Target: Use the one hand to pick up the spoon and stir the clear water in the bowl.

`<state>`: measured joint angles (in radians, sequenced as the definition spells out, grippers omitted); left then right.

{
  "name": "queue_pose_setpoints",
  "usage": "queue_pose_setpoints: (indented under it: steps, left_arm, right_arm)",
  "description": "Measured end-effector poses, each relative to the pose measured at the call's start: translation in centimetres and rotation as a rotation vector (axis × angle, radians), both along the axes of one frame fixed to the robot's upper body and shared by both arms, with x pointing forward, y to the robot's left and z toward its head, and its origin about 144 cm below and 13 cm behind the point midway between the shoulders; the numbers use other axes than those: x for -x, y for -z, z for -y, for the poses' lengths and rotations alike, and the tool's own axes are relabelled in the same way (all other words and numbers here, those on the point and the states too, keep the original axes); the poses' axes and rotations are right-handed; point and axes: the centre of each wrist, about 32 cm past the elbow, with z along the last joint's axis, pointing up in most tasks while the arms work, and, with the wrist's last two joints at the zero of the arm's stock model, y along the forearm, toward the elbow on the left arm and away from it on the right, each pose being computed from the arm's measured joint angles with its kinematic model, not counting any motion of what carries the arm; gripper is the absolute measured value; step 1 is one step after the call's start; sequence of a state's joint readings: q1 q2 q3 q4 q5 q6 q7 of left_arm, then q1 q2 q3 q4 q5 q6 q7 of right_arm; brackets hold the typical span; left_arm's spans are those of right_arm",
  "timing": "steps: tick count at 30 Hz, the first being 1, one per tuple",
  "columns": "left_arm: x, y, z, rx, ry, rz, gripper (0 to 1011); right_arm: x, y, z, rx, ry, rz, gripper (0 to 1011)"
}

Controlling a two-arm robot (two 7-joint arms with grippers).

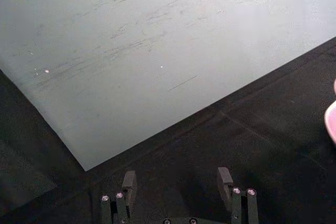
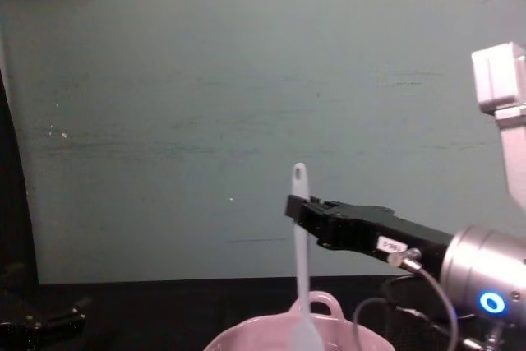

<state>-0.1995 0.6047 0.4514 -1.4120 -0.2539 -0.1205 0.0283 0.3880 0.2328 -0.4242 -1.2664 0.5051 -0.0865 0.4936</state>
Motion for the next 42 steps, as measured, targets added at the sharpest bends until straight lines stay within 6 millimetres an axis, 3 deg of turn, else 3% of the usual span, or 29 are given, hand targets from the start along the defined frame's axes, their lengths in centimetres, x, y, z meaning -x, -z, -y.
queue_pose_setpoints:
  steps: [8, 21, 34, 42]
  left_arm:
    - [0.0, 0.0, 0.0, 0.000, 0.000, 0.000, 1011]
    - [0.0, 0.0, 0.0, 0.000, 0.000, 0.000, 1011]
    - [0.0, 0.0, 0.0, 0.000, 0.000, 0.000, 1011]
    - [0.0, 0.0, 0.0, 0.000, 0.000, 0.000, 1011]
  right_arm:
    - [-0.2, -0.2, -1.6, -0.010, -0.038, 0.007, 124]
    - [0.2, -1.0, -1.2, -0.015, -0.027, 0.033, 125]
    - [0.8, -5.1, -0.1, -0.016, -0.027, 0.129, 124]
    - [1.3, -8.2, 1.5, -0.023, 0.002, 0.203, 124]
